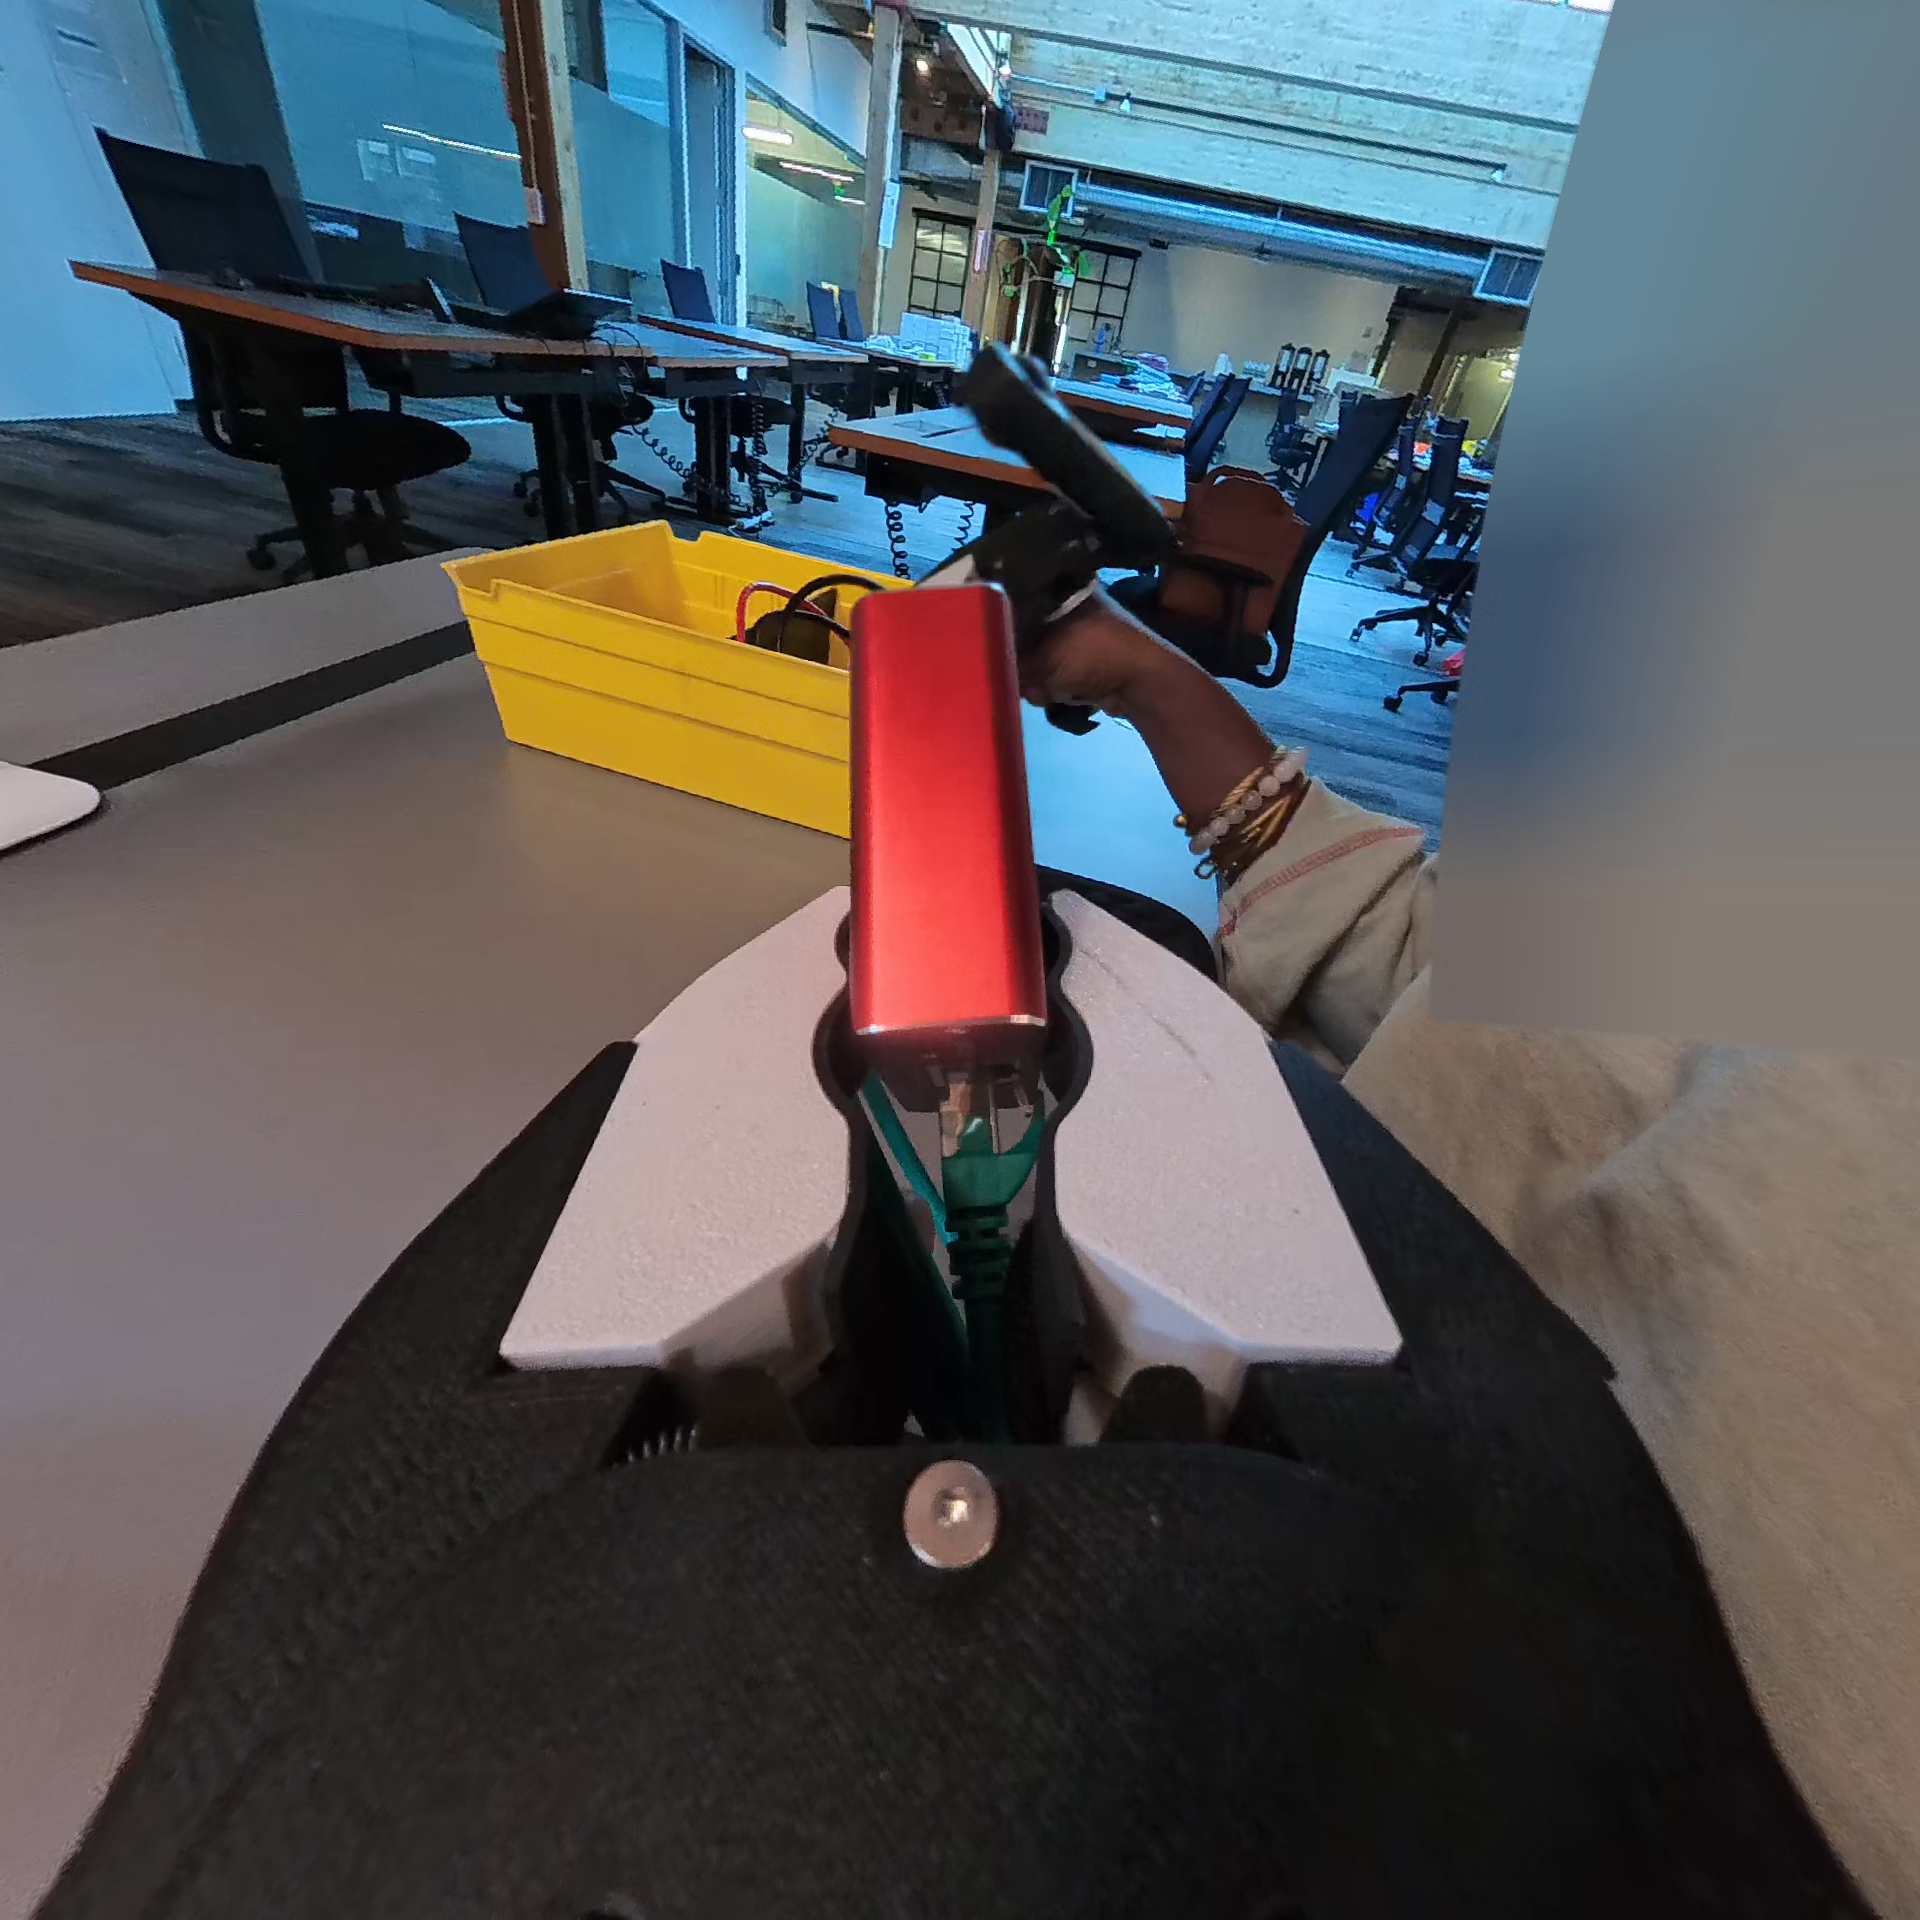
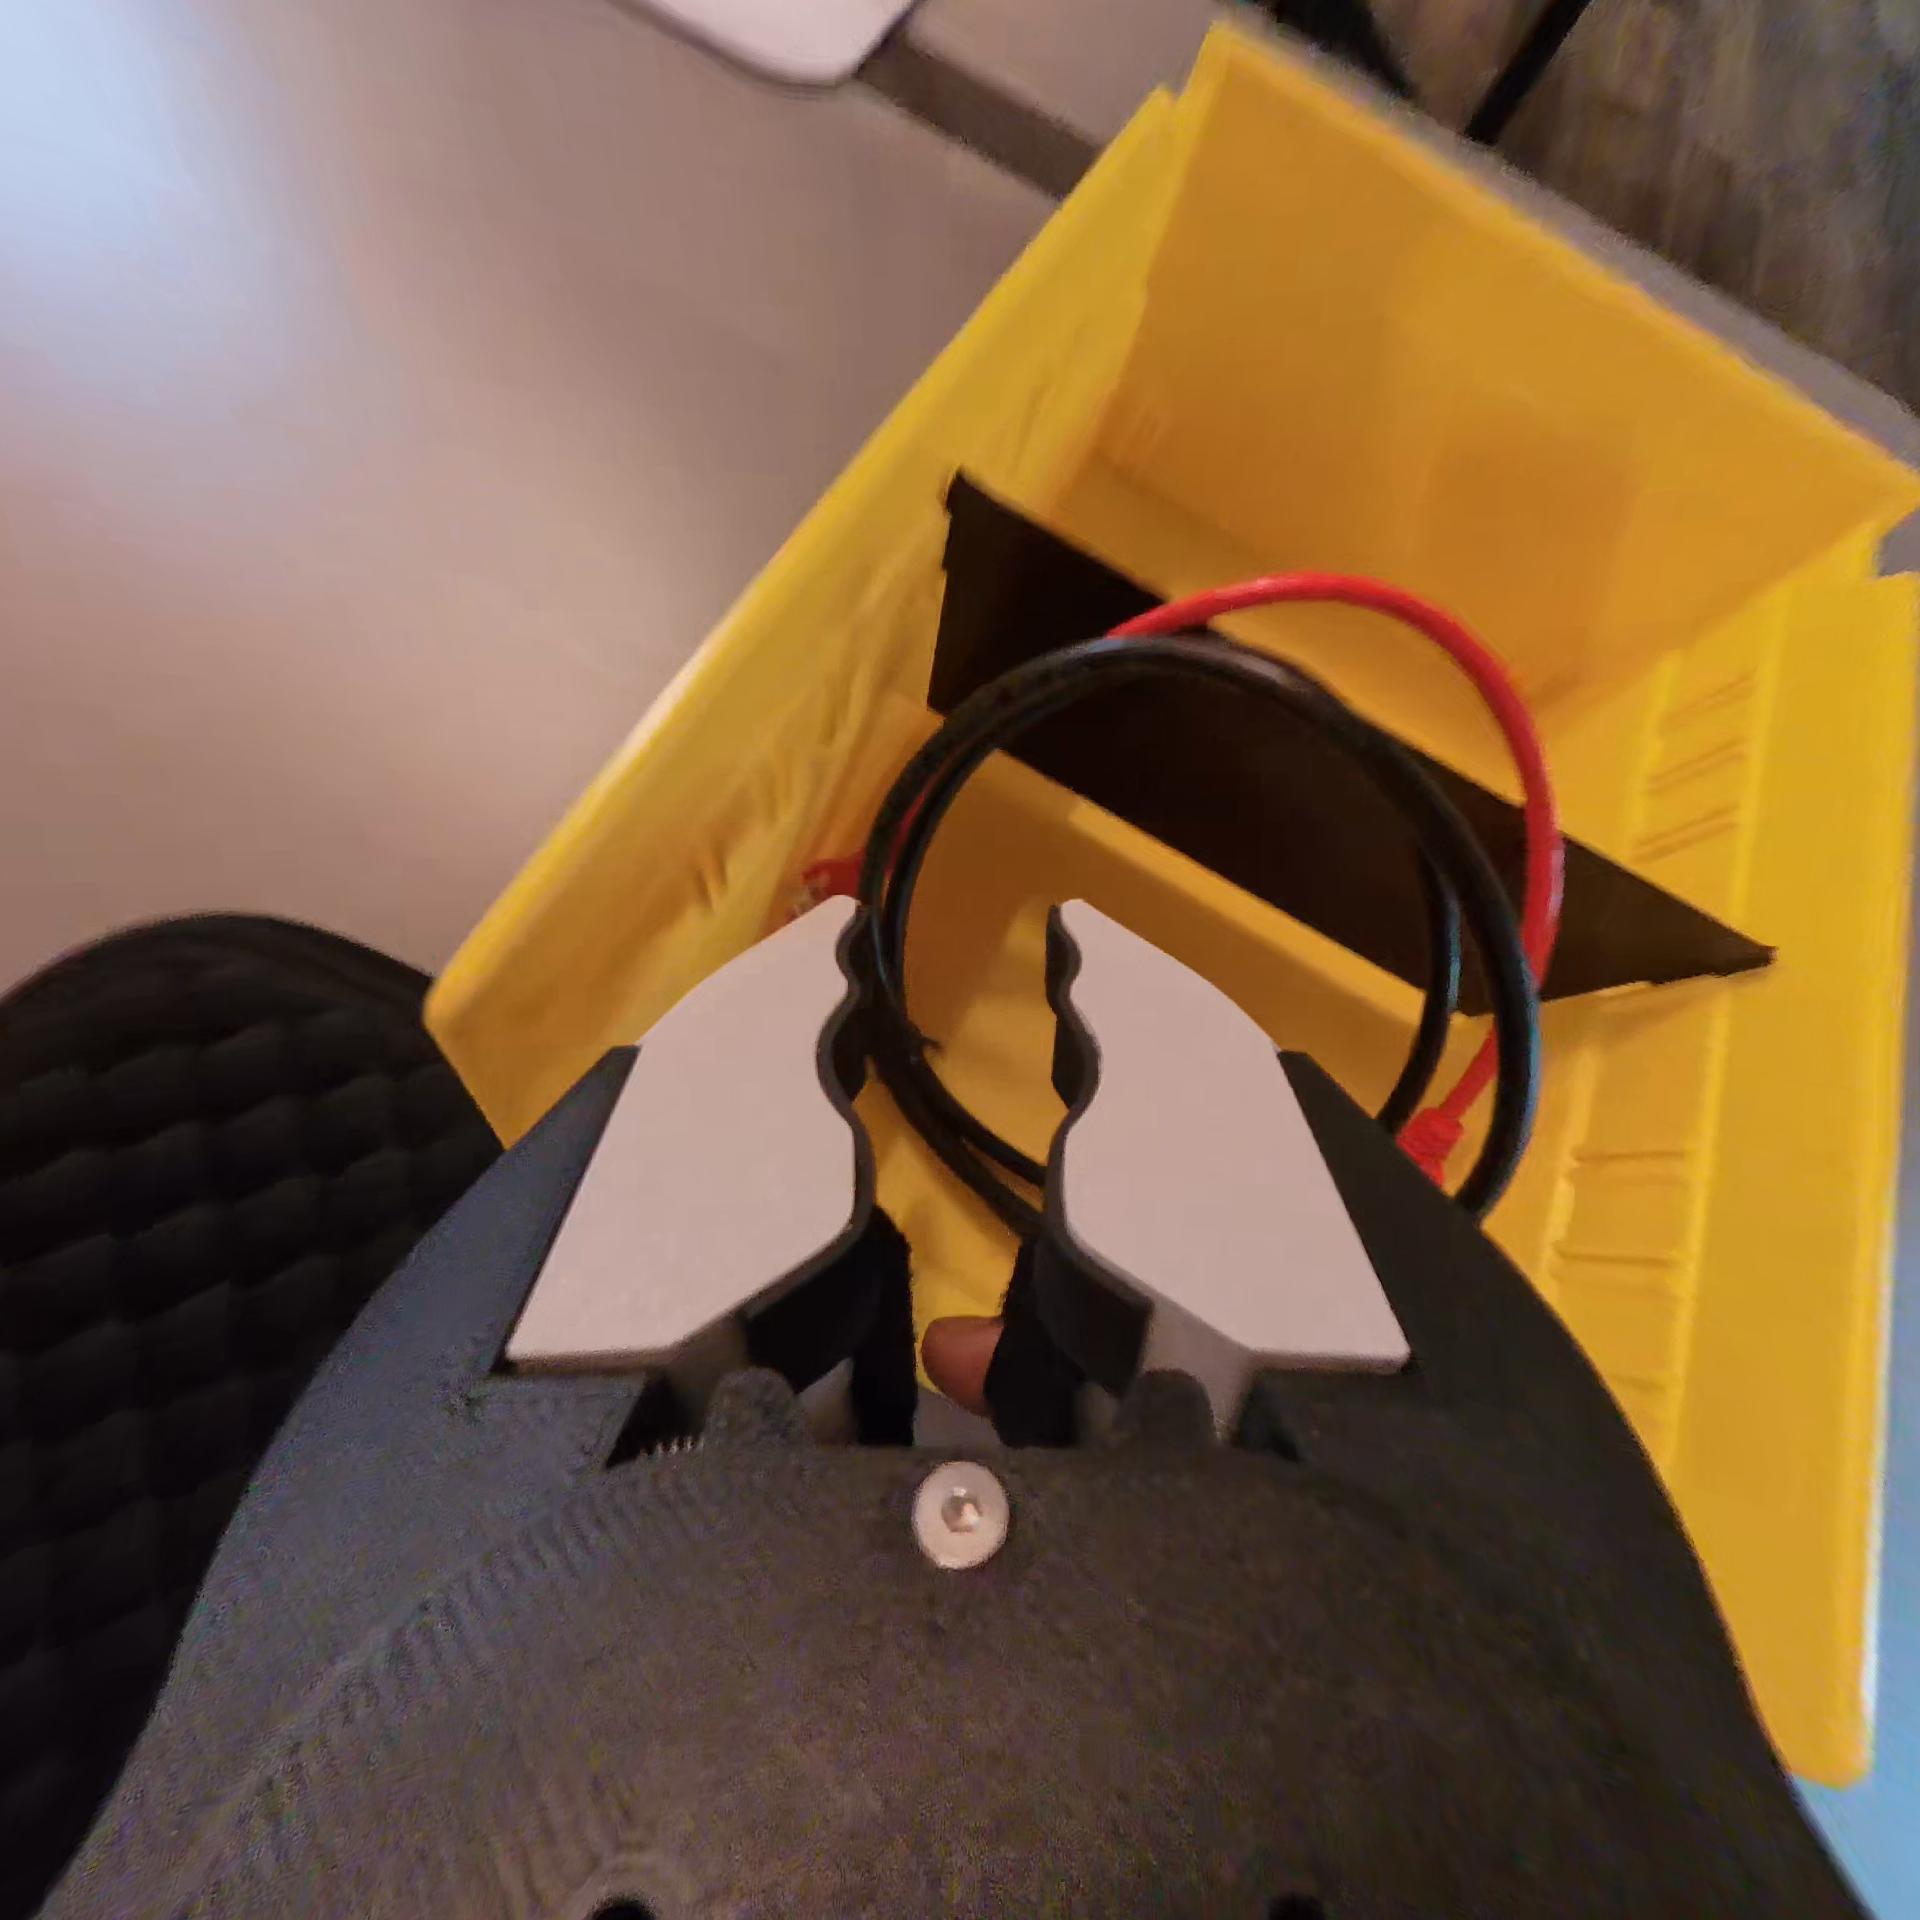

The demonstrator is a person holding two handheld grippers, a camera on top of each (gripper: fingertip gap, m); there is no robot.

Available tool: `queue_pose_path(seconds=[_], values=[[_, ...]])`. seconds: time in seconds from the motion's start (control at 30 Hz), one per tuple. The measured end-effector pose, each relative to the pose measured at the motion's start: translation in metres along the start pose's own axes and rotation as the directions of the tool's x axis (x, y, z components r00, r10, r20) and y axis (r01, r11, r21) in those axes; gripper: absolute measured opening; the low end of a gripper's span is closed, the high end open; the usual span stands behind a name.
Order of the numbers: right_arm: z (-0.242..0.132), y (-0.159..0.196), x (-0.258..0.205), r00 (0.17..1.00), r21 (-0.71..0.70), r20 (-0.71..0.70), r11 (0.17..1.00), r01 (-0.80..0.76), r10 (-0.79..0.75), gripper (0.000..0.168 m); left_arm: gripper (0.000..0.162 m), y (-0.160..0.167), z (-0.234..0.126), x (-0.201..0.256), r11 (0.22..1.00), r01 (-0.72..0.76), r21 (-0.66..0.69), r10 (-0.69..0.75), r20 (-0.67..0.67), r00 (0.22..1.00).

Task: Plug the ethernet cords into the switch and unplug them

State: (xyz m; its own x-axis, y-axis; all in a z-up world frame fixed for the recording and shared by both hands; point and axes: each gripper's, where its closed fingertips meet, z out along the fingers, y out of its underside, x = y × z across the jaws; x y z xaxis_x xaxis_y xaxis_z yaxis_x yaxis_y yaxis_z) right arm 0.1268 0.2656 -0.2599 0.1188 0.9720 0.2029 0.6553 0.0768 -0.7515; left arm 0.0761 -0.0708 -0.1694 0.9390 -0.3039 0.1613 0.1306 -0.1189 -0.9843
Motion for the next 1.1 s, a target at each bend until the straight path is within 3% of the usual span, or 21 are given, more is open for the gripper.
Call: queue_pose_path(seconds=[0.13,0.2,0.27,0.33,0.43,0.57,0.67,0.7,0.77,0.83,0.9,0.93,1.0,1.1], values=[[-0.030,-0.059,-0.021,0.999,0.342,0.049,0.939,-0.037,0.022,0.044,0.029,0.001,-0.001,-0.005,1.000,0.018,-0.002,-0.018,0.014,1.000],[-0.062,-0.101,-0.068,0.972,0.565,0.206,0.825,-0.027,-0.110,0.057,0.029,0.001,-0.001,-0.005,1.000,0.019,-0.011,-0.019,0.008,1.000],[-0.098,-0.131,-0.132,0.862,0.702,0.405,0.708,-0.079,-0.305,0.061,0.029,0.002,0.002,-0.002,0.999,0.005,-0.031,-0.006,-0.006,1.000],[-0.126,-0.144,-0.193,0.679,0.725,0.573,0.670,-0.161,-0.458,0.065,0.029,0.004,0.006,0.003,0.998,-0.013,-0.057,0.011,-0.034,0.999],[-0.141,-0.145,-0.260,0.405,0.676,0.716,0.710,-0.198,-0.569,0.069,0.029,0.006,0.013,0.014,0.994,-0.057,-0.094,0.048,-0.097,0.994],[-0.129,-0.143,-0.301,0.269,0.612,0.781,0.777,-0.149,-0.564,0.057,0.029,0.010,0.019,0.026,0.983,-0.116,-0.141,0.093,-0.157,0.983],[-0.125,-0.128,-0.319,0.175,0.571,0.814,0.819,-0.064,-0.554,0.029,0.029,0.012,0.021,0.030,0.982,-0.122,-0.148,0.094,-0.182,0.979],[-0.124,-0.129,-0.319,0.179,0.568,0.817,0.819,-0.079,-0.549,0.028,0.030,0.009,0.020,0.027,0.983,-0.121,-0.135,0.098,-0.165,0.981],[-0.121,-0.133,-0.312,0.223,0.573,0.812,0.810,-0.126,-0.539,0.027,0.058,-0.007,0.013,0.013,0.993,-0.101,-0.063,0.097,-0.061,0.993],[-0.115,-0.146,-0.295,0.331,0.585,0.798,0.779,-0.224,-0.504,0.027,0.079,-0.042,-0.006,-0.011,0.988,-0.101,0.113,0.084,0.150,0.985],[-0.112,-0.161,-0.271,0.423,0.588,0.796,0.721,-0.366,-0.434,0.027,0.080,-0.081,-0.038,-0.022,0.925,-0.164,0.342,0.045,0.330,0.943],[-0.112,-0.168,-0.258,0.453,0.585,0.800,0.677,-0.446,-0.393,0.027,0.079,-0.094,-0.050,-0.017,0.884,-0.191,0.427,0.031,0.355,0.934],[-0.112,-0.179,-0.233,0.496,0.575,0.812,0.570,-0.587,-0.308,0.026,0.069,-0.100,-0.050,0.003,0.861,-0.157,0.484,0.019,0.278,0.960],[-0.115,-0.186,-0.206,0.517,0.557,0.829,0.400,-0.727,-0.214,0.026,0.068,-0.087,-0.017,0.021,0.879,0.075,0.471,-0.109,0.046,0.993]])
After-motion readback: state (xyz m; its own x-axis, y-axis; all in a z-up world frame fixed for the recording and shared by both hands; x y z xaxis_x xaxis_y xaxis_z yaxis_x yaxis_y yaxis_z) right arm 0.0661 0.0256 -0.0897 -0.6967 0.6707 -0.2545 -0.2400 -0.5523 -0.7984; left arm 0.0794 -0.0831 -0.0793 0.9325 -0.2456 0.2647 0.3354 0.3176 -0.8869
